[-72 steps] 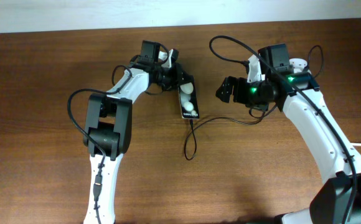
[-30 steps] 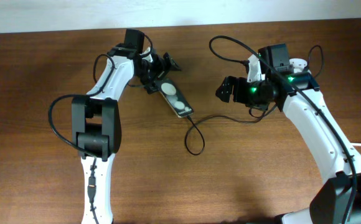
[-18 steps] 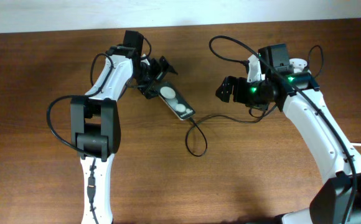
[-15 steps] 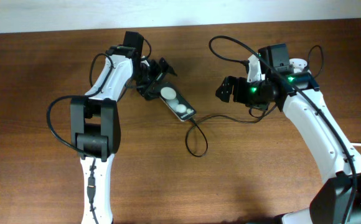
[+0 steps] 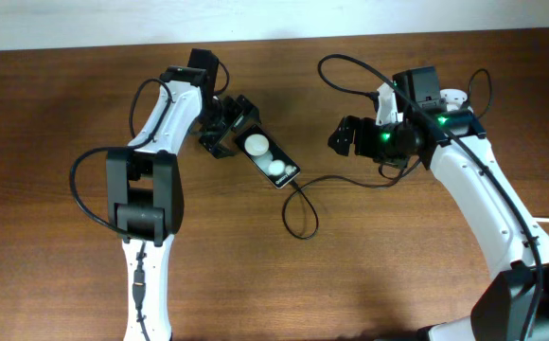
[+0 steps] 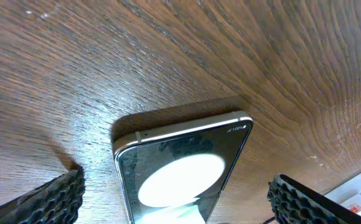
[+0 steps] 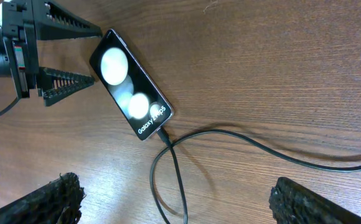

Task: Plug charger to phone and switch on socket
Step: 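Lay the phone flat on the table and open the left gripper, then raise the left gripper away and move the right gripper to the power strip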

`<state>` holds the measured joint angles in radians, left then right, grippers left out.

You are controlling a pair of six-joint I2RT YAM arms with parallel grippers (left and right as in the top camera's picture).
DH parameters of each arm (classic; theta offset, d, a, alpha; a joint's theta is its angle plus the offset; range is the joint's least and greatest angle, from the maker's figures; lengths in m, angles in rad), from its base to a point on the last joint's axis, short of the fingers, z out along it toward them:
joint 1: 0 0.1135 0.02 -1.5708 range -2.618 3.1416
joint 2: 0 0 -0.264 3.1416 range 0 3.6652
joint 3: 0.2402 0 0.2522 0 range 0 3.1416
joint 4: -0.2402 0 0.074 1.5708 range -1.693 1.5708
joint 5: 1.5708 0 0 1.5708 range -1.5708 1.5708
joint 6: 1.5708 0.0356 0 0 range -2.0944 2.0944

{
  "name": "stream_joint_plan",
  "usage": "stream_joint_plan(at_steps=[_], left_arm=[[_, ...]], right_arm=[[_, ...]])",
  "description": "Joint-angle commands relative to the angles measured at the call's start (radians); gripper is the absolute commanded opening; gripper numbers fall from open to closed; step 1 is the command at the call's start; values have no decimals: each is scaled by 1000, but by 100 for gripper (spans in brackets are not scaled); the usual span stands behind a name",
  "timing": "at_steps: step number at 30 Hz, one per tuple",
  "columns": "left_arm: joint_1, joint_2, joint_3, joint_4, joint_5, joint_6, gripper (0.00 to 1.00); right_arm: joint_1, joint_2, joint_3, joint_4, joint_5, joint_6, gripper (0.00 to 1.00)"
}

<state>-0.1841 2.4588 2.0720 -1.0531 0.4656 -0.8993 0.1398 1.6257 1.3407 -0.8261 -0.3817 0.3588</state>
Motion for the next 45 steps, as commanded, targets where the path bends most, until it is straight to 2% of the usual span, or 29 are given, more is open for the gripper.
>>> stream_joint_plan(at_steps=[1, 6, 13, 17, 21, 23, 25, 28, 32, 34, 37, 40, 45], left_arm=[[-7, 52, -16, 95, -84, 14, 99], [-63, 52, -16, 249, -58, 14, 99], [-158, 52, -16, 327, -42, 14, 99], [-119, 52, -4, 365, 30, 14, 99], [-55, 14, 93, 363, 97, 78, 99], [-21, -85, 137, 359, 125, 177, 99], [-3, -175, 137, 315, 164, 293, 99], [37, -359, 137, 4, 142, 620, 99], [65, -466, 137, -276, 8, 891, 99], [83, -481, 137, -412, -123, 909, 99], [83, -481, 137, -447, -175, 916, 99], [83, -481, 137, -452, -175, 916, 99], [83, -481, 137, -452, -175, 916, 99]], right_arm=[[-3, -19, 2, 3, 12, -11, 99], [-3, -19, 2, 2, 12, -11, 99], [-3, -19, 2, -7, 13, -11, 99], [-3, -19, 2, -8, 13, -12, 100], [-3, -18, 2, -8, 17, -15, 99], [-3, -16, 2, -6, 21, -15, 99], [-3, -16, 2, -3, 28, -14, 99], [-3, -16, 2, 0, 54, -3, 99], [-3, -16, 2, -1, 54, -3, 99], [-4, -16, 2, 0, 54, -3, 99], [-28, -16, 7, 21, 53, -3, 99], [-144, -16, 52, -28, -3, -21, 99], [-484, -10, 208, -230, -45, -203, 99]])
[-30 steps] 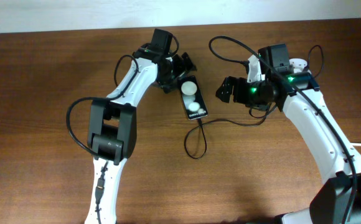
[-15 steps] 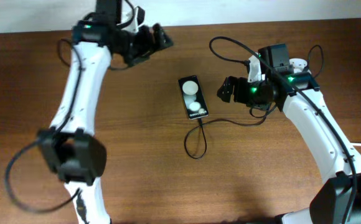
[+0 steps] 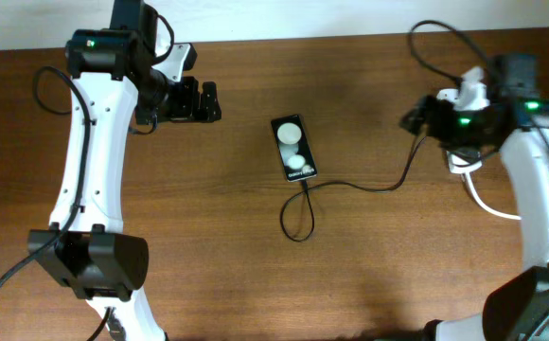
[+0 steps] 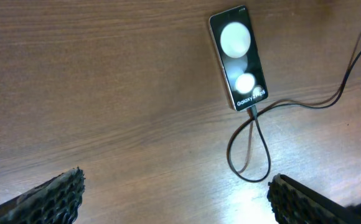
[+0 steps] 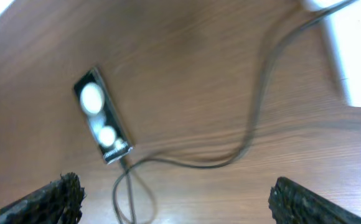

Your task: Plug charger to phone and switch on socket

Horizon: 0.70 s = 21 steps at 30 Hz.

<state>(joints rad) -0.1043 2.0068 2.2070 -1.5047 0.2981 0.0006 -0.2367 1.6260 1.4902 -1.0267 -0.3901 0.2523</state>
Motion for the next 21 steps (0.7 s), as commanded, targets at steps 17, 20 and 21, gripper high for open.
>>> stream_joint_plan(at_steps=[17, 20, 21], left_arm=[[2, -29, 2, 0, -7, 16, 99], [2, -29, 2, 0, -7, 16, 99], [2, -29, 2, 0, -7, 16, 99]], right_arm=[[-294, 528, 417, -152, -43, -355, 99], [-294, 542, 417, -126, -44, -360, 99], [-294, 554, 417, -119, -44, -373, 99]])
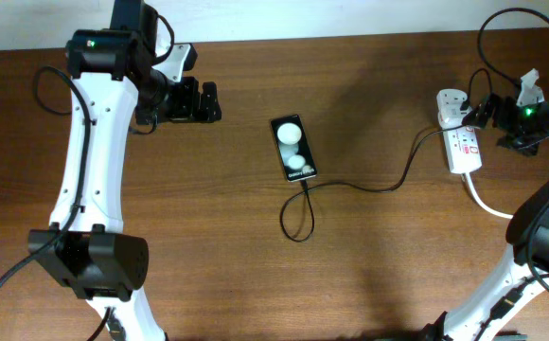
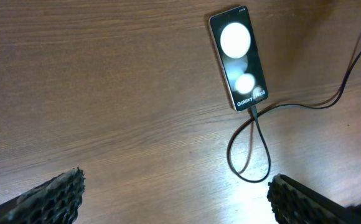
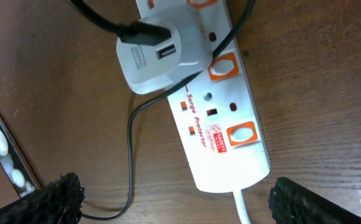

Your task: Plug charger to phone and switch on socket

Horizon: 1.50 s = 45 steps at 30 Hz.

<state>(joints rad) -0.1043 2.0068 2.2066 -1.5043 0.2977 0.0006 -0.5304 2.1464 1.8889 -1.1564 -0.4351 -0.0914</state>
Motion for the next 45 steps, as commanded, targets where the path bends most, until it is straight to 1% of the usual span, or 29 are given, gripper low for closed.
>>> stream_joint_plan(at_steps=[1, 3, 4, 5, 10, 14, 18, 22, 25, 30, 33, 41, 45], left_arm=[[2, -29, 2, 0, -7, 16, 99], [2, -29, 2, 0, -7, 16, 99], [2, -29, 2, 0, -7, 16, 99], [2, -29, 2, 0, -7, 16, 99], [2, -29, 2, 0, -7, 16, 99], [2, -29, 2, 0, -7, 16, 99], [2, -29, 2, 0, -7, 16, 99], [2, -29, 2, 0, -7, 16, 99], [2, -29, 2, 0, -7, 16, 99], [2, -29, 2, 0, -7, 16, 99], [2, -29, 2, 0, -7, 16, 99], [2, -29, 2, 0, -7, 16, 99], [2, -29, 2, 0, -7, 16, 99]], right_arm=[[0, 46, 19, 11, 1, -32, 99], [2, 87, 19, 25, -25, -42, 99], [6, 98, 19, 39, -67, -80, 99], [10, 102, 19, 63, -78, -82, 99], [60, 106, 19, 200, -78, -72, 99], [72, 147, 19, 241, -77, -31, 99], [72, 174, 19, 267, -81, -32, 99], [73, 179, 19, 268, -82, -32, 99], [73, 179, 19, 260, -142, -26, 99], [73, 180, 19, 233, -140, -23, 99], [74, 211, 19, 232, -142, -23, 99], [130, 230, 19, 210, -183, -23, 99], [133, 230, 19, 163, -186, -24, 99]])
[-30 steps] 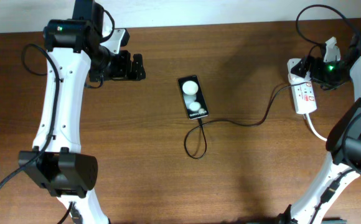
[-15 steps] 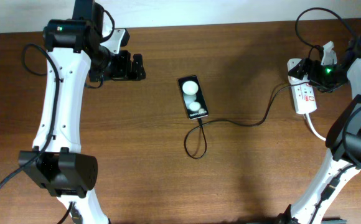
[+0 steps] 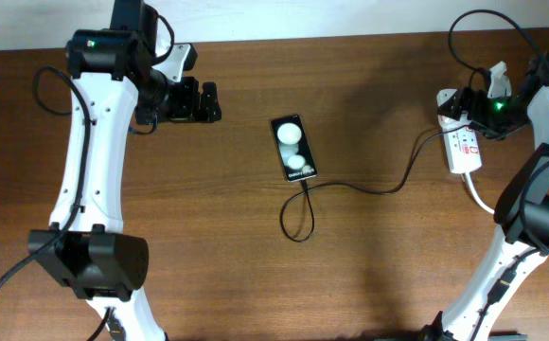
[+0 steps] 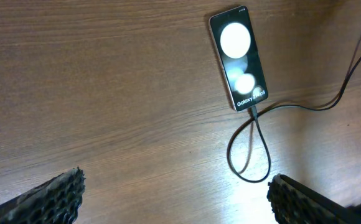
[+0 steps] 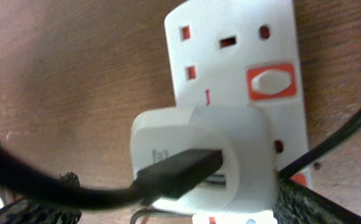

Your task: Plug charger to phone and switch on socket

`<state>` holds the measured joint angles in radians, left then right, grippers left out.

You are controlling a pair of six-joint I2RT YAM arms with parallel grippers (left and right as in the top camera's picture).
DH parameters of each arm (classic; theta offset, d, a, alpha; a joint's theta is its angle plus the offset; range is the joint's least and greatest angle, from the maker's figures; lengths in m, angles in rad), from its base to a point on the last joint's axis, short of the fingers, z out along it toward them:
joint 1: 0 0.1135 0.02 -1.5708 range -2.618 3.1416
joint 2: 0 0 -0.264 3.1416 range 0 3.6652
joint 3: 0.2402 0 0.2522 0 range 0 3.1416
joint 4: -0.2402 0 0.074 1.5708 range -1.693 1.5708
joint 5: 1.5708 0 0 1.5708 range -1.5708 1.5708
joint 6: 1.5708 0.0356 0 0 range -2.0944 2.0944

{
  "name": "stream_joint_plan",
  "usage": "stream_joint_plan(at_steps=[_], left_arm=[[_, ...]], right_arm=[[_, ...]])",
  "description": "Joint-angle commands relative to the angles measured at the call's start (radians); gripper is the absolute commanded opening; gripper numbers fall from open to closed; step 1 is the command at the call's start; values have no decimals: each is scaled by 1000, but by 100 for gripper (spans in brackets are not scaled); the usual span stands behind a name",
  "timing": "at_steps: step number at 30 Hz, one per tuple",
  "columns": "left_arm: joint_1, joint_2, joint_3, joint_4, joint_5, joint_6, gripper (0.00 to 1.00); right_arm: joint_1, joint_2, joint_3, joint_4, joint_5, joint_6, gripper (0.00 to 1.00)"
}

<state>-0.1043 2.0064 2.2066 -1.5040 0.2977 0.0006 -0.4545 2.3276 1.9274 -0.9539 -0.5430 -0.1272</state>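
The phone point(image 3: 293, 147) lies screen-up at mid-table, its screen lit, also clear in the left wrist view point(image 4: 238, 56). A black cable point(image 3: 369, 186) is plugged into its near end, loops, and runs right to the white power strip point(image 3: 464, 150). My right gripper point(image 3: 452, 106) is open low over the strip's far end. Its fingers stand either side of the white charger adapter point(image 5: 199, 149), which has a black USB plug point(image 5: 180, 171) in it. An orange switch point(image 5: 271, 82) shows beside an empty socket. My left gripper point(image 3: 213, 102) hangs open and empty at the back left.
The cable's loop point(image 4: 249, 149) lies on the wood in front of the phone. The strip's white lead point(image 3: 487, 201) runs off toward the right edge. A pale wall borders the table's far side point(image 3: 350, 19).
My right gripper has moved from beside the strip to close over the charger adapter at its far end, which now fills its wrist view. The left arm, phone and cable have not moved.
First my left gripper stood open around the far end of the slanted phone, cable plugged in, with the right gripper hovering nearby. Then the left was back at the far left, the phone lay straighter, and the right was near the strip. Now it is at the adapter.
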Motion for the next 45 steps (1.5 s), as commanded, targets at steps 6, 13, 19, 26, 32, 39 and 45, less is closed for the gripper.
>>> stream_joint_plan(at_steps=[6, 13, 19, 26, 32, 39, 45], left_arm=[[2, -28, 2, -1, -7, 16, 99], [2, -28, 2, -1, -7, 16, 99], [2, -28, 2, -1, -7, 16, 99], [2, -28, 2, -1, -7, 16, 99], [2, -28, 2, -1, -7, 16, 99], [2, -28, 2, -1, -7, 16, 99], [2, -28, 2, -1, -7, 16, 99]], right_arm=[[53, 48, -20, -51, -43, 24, 100], [21, 24, 74, -170, 138, 84, 99], [22, -142, 175, -278, 216, 109, 99], [30, -357, 175, -492, 215, 107, 99], [57, -382, 175, -570, 216, 107, 99], [57, -382, 175, -568, 216, 106, 99], [57, -382, 175, -568, 216, 106, 99]])
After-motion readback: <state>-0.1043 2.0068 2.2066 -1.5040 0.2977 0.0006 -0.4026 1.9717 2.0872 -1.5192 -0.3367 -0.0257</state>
